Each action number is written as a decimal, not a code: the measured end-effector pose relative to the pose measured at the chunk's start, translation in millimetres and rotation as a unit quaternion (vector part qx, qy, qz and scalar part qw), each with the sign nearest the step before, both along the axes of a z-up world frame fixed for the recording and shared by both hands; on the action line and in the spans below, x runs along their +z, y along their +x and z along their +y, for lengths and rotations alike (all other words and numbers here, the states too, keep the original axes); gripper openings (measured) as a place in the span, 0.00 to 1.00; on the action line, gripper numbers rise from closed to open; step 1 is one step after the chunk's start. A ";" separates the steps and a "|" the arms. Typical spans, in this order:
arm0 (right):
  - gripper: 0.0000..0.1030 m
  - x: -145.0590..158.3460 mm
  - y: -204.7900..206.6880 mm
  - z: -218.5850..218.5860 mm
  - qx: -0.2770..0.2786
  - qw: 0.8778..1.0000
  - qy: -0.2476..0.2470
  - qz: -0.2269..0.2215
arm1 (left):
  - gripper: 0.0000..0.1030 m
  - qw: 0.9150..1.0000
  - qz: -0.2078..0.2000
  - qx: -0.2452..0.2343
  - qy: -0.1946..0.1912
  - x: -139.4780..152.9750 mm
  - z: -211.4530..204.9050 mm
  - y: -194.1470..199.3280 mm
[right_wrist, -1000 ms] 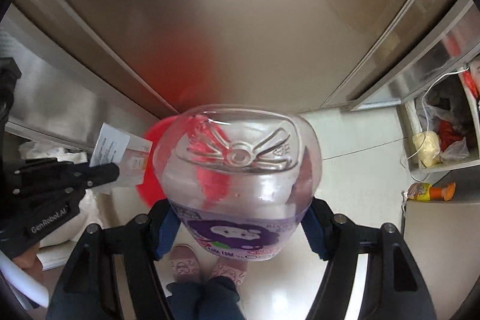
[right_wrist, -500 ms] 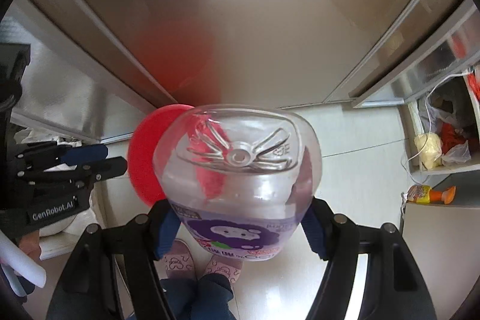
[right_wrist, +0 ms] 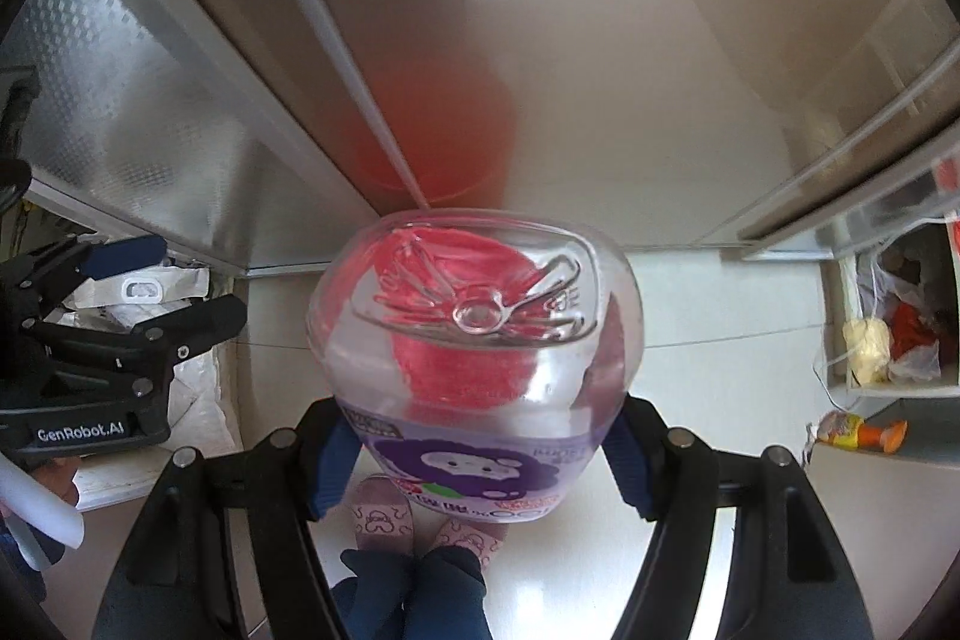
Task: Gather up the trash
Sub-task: 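Open the left gripper to drop the foil packet into the red bucket, then open the right gripper to drop the bottle into the red bucket, then raise both grippers back over the counter toward the trash pile, then grasp the white medicine box with the right gripper and lift it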
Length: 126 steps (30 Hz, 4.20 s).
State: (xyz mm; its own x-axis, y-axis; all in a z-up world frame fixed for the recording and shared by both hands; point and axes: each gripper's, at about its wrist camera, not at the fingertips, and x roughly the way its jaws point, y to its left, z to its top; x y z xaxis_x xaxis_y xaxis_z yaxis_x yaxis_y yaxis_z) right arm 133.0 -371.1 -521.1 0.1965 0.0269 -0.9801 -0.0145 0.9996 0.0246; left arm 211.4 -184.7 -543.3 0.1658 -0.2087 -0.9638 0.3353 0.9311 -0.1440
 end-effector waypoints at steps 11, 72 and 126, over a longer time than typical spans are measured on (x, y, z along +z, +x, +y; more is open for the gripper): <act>0.66 -30.6 15.3 33.7 0.024 0.999 -0.005 0.026 | 1.00 0.999 0.036 0.035 0.006 -33.0 30.0 10.3; 0.98 447.7 74.9 195.5 0.209 0.952 0.009 -0.223 | 1.00 0.937 -0.186 0.296 0.028 472.7 220.9 -19.9; 0.98 293.2 329.4 563.3 0.691 0.716 -0.093 -0.045 | 1.00 0.875 0.042 0.483 0.010 314.6 531.4 153.9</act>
State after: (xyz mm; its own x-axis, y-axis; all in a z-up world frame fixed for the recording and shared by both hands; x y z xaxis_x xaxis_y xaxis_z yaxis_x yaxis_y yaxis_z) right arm 462.3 192.2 -227.9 0.1699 0.1271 -0.9772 -0.9855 0.0164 -0.1692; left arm 365.4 346.7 -228.7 0.1834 0.0073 -0.9830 -0.6199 0.7769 -0.1099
